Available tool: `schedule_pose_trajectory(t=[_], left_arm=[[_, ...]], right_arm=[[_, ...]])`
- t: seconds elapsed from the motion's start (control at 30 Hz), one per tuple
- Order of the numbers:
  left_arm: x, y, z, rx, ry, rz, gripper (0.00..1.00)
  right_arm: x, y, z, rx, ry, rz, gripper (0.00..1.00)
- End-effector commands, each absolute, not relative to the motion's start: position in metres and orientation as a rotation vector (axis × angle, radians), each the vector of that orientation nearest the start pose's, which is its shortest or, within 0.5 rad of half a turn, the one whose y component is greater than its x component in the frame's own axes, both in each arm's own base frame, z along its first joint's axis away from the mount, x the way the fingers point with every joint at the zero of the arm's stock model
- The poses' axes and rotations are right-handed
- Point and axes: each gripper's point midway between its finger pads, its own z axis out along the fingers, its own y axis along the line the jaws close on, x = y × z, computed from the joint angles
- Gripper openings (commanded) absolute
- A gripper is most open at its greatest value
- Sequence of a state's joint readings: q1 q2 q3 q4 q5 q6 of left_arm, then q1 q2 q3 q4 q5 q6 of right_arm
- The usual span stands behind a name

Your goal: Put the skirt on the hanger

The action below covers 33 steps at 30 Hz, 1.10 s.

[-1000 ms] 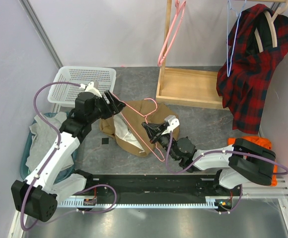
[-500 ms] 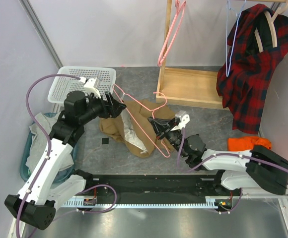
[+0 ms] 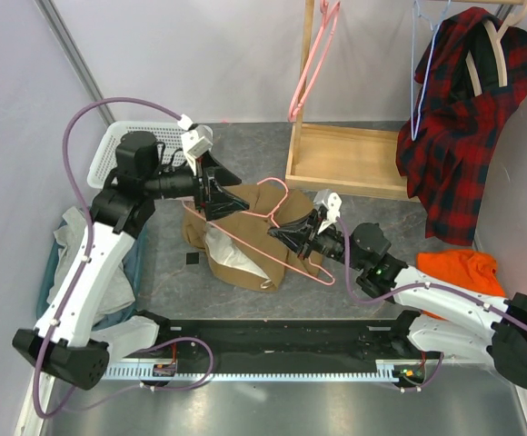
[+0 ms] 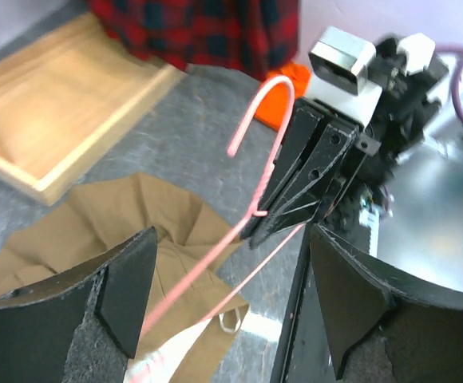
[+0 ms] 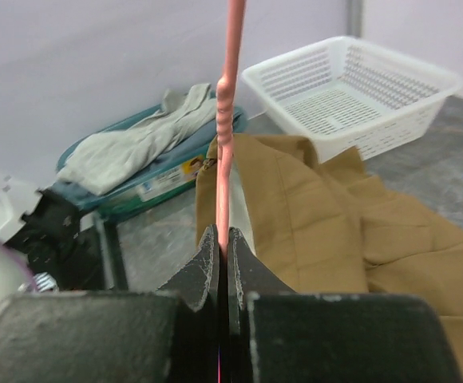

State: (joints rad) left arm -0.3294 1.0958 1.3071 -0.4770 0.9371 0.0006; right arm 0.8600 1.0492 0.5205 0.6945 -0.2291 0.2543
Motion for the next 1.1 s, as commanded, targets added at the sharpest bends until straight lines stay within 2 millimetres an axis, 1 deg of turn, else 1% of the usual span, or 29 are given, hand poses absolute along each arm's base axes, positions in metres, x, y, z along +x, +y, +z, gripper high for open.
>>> schedule_pose_trajectory(t=[0.0,0.07,0.1,0.13,0.2,0.23,0.27,0.3,0.47,0.57,0.6,0.63,0.67,0.7,0.73,0.77,0.8,0.83,0.87,0.9,0.93,0.97,1.0,1.03,1.07], left_arm=[[0.21,-0.238,0.347,1.157,1.563,-1.221,0.84],[0.204,-0.241,0.33,1.186,1.585,-1.282,0.84],[0.205,-0.243,0.321,1.197,1.595,-1.301,0.84],[0.198,-0.246,0.312,1.218,1.594,-1.346,0.84],[0.198,-0.25,0.302,1.244,1.593,-1.355,0.83],[0.198,-0.254,0.294,1.254,1.612,-1.368,0.82],[0.198,-0.256,0.29,1.26,1.619,-1.374,0.79],[0.199,-0.259,0.287,1.267,1.623,-1.385,0.73],[0.2,-0.272,0.267,1.304,1.657,-1.424,0.65],[0.203,-0.276,0.255,1.306,1.696,-1.421,0.5],[0.204,-0.277,0.253,1.305,1.707,-1.425,0.41],[0.204,-0.278,0.251,1.306,1.714,-1.426,0.37],[0.206,-0.279,0.249,1.299,1.727,-1.419,0.24],[0.206,-0.28,0.248,1.298,1.735,-1.414,0.15],[0.211,-0.282,0.242,1.29,1.768,-1.368,0.06],[0.218,-0.284,0.241,1.255,1.79,-1.337,0.02],[0.223,-0.285,0.239,1.232,1.805,-1.296,0.02],[0.231,-0.283,0.229,1.198,1.852,-1.225,0.02],[0.235,-0.282,0.227,1.152,1.886,-1.2,0.02],[0.241,-0.282,0.228,1.122,1.864,-1.16,0.02],[0.249,-0.28,0.225,1.083,1.878,-1.105,0.02],[0.252,-0.279,0.228,1.043,1.88,-1.092,0.02],[0.255,-0.278,0.227,1.019,1.867,-1.075,0.02],[0.258,-0.276,0.233,0.989,1.851,-1.039,0.02],[0.26,-0.274,0.235,0.957,1.858,-1.031,0.02]], right_arm=[[0.179,0.323,0.298,-0.746,1.282,1.205,0.0],[0.177,0.323,0.299,-0.742,1.281,1.227,0.0],[0.176,0.323,0.301,-0.744,1.276,1.234,0.0],[0.176,0.323,0.301,-0.744,1.276,1.241,0.0],[0.174,0.326,0.302,-0.751,1.27,1.267,0.0],[0.174,0.327,0.301,-0.751,1.274,1.274,0.0],[0.173,0.329,0.3,-0.754,1.281,1.287,0.0],[0.173,0.329,0.301,-0.755,1.275,1.294,0.0],[0.175,0.332,0.299,-0.765,1.28,1.308,0.0],[0.177,0.333,0.297,-0.76,1.287,1.31,0.0],[0.177,0.334,0.297,-0.759,1.288,1.311,0.0],[0.178,0.333,0.297,-0.756,1.291,1.31,0.0],[0.179,0.334,0.296,-0.755,1.295,1.311,0.0],[0.18,0.334,0.294,-0.755,1.306,1.309,0.0],[0.182,0.334,0.294,-0.749,1.315,1.305,0.0],[0.184,0.333,0.293,-0.74,1.326,1.298,0.0],[0.187,0.333,0.291,-0.731,1.357,1.287,0.0],[0.191,0.332,0.29,-0.717,1.372,1.268,0.02],[0.197,0.33,0.284,-0.692,1.416,1.235,0.15],[0.202,0.328,0.286,-0.668,1.434,1.21,0.21],[0.207,0.326,0.284,-0.65,1.453,1.18,0.3],[0.215,0.319,0.28,-0.615,1.496,1.123,0.41],[0.219,0.316,0.281,-0.594,1.51,1.095,0.46],[0.223,0.313,0.28,-0.574,1.529,1.066,0.51],[0.231,0.304,0.278,-0.529,1.567,0.998,0.63]])
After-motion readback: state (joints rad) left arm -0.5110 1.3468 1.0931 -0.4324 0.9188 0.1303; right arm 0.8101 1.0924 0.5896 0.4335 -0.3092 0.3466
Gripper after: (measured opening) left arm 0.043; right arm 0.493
